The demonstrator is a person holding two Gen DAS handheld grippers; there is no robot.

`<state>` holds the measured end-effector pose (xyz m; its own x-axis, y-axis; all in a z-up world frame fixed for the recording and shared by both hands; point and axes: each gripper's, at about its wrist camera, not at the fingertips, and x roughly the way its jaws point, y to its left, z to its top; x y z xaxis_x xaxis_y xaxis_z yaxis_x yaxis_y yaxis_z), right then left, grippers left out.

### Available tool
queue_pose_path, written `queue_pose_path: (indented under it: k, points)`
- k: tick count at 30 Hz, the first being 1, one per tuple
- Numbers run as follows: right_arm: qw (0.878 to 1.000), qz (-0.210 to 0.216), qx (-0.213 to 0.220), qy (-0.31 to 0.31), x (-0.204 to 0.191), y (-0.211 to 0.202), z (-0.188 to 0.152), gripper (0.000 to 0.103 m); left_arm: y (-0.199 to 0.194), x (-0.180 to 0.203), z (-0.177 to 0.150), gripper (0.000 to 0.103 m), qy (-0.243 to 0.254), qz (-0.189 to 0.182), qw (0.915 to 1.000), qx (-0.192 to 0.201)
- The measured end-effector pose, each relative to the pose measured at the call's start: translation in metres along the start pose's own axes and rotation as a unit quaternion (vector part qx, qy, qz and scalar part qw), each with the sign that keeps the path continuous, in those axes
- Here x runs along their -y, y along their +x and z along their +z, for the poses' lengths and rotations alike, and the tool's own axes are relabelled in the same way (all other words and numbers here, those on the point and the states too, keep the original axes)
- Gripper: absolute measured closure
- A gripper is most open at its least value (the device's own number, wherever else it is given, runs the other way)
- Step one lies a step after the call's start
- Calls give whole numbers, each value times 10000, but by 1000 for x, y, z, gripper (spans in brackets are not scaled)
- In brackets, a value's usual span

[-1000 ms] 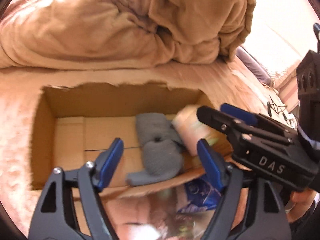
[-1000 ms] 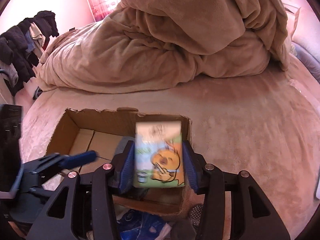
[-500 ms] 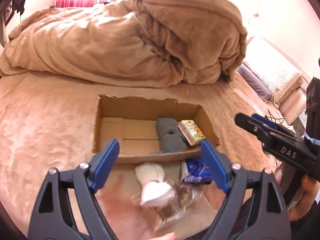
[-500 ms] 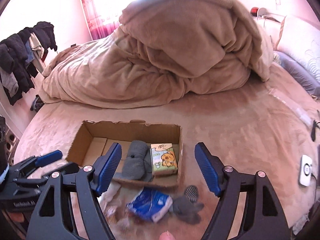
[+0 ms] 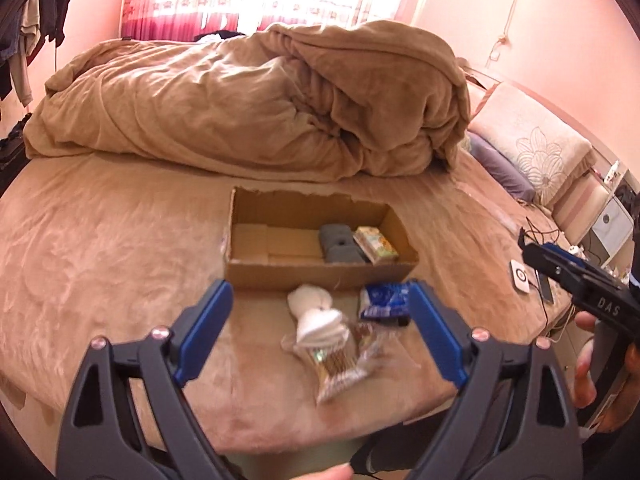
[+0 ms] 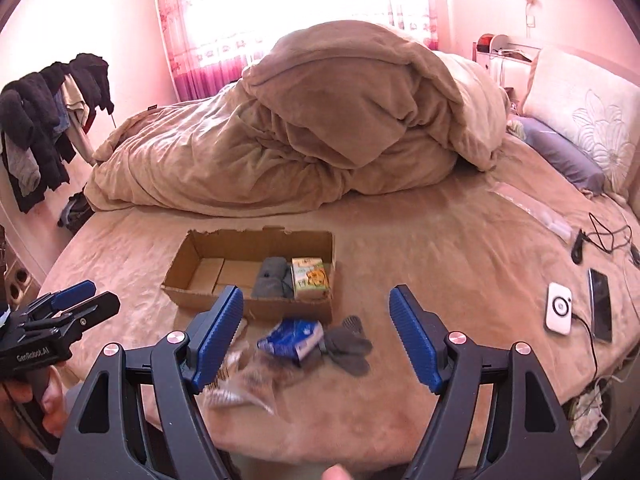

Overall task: Organize objects
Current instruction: 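Grasp the cotton swab bag with the left gripper while the right grasps the snack bag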

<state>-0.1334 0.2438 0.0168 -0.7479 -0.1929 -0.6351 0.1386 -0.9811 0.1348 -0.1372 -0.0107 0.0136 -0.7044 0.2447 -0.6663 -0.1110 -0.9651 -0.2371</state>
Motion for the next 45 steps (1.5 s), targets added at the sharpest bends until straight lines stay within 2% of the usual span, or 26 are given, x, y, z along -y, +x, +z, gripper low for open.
queue_pose_path:
  k: [3,10,19,24,34,35,36,41,45]
  points:
    - [10000,7,-80,-3,4,-3,-11,25,6,-1,-15,12,-88,58,9998,-138]
    - [9990,157,-412,-47,4,19,-39,25,40,3,-47,12,-146,78,9985,-519]
    - [9931,490,-1065,32,-18,81,-79,25,80,-10,-79,12,-229,61,9958,-880]
    - [9867,683,-1422,398,-29,122,-88,25,96,-20,-91,12,-283,83,9942,-1032]
    - [9757,868,-1915,624,-31,158,-107,25,118,-24,-101,12,-316,27,9930,-1141]
    - [9745,931,-1936,647,-28,158,-108,30,120,-22,-102,12,-287,11,9928,-1160]
    - [9726,1064,-1946,694,-24,156,-110,41,123,-20,-104,12,-264,-16,9925,-1189]
    - [9692,1339,-1936,717,-13,149,-112,62,135,-3,-110,12,-140,-117,9930,-1170]
    - [9698,1370,-1844,817,2,139,-114,63,145,7,-107,14,34,-64,9935,-1139]
